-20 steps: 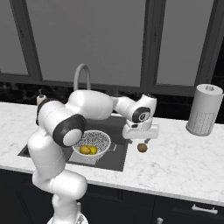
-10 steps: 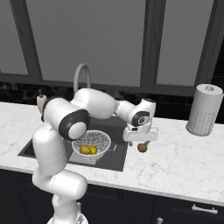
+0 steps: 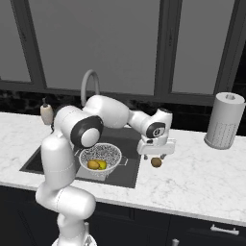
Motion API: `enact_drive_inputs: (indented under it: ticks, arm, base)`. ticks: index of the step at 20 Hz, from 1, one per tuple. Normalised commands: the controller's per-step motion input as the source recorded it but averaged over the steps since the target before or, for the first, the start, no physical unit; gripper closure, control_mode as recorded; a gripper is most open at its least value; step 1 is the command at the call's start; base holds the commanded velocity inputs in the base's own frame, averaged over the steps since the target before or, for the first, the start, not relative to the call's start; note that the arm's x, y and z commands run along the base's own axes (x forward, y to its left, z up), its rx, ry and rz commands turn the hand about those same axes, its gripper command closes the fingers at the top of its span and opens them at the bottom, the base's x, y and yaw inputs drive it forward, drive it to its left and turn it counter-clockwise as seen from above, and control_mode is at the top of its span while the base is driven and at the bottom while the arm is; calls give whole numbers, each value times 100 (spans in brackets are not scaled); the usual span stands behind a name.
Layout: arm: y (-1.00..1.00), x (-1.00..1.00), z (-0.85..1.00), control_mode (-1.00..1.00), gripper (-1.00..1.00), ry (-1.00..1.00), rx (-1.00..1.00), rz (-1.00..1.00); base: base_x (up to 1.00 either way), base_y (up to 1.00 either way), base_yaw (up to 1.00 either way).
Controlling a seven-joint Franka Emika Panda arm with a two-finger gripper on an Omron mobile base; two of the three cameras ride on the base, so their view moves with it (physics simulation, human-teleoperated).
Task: Put the colander in the sink, put the pear, pear, kiwi in the colander, and turn on the sink faucet and pour water over the colander.
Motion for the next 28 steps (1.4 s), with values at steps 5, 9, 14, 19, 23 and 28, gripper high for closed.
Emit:
enact_drive_inputs:
  ticks: [5,9,14,19,23,28]
  arm:
    - [-12,5,-16,-100,-100,0,0,-1]
    - [0,-20,-11,-100,-100,-3,0,-2]
    - [0,-9,-22,-100,-100,-1,0,-3]
    - [0,5,-42,-100,-100,0,0,-2]
    - [0,31,-54,-100,-100,0,0,0]
    - [0,22,-51,-100,-100,-1,0,0]
  base:
    - [0,0,0]
    - [0,0,0]
    - [0,0,0]
    - [0,0,0]
    - [0,0,0]
    - [0,0,0]
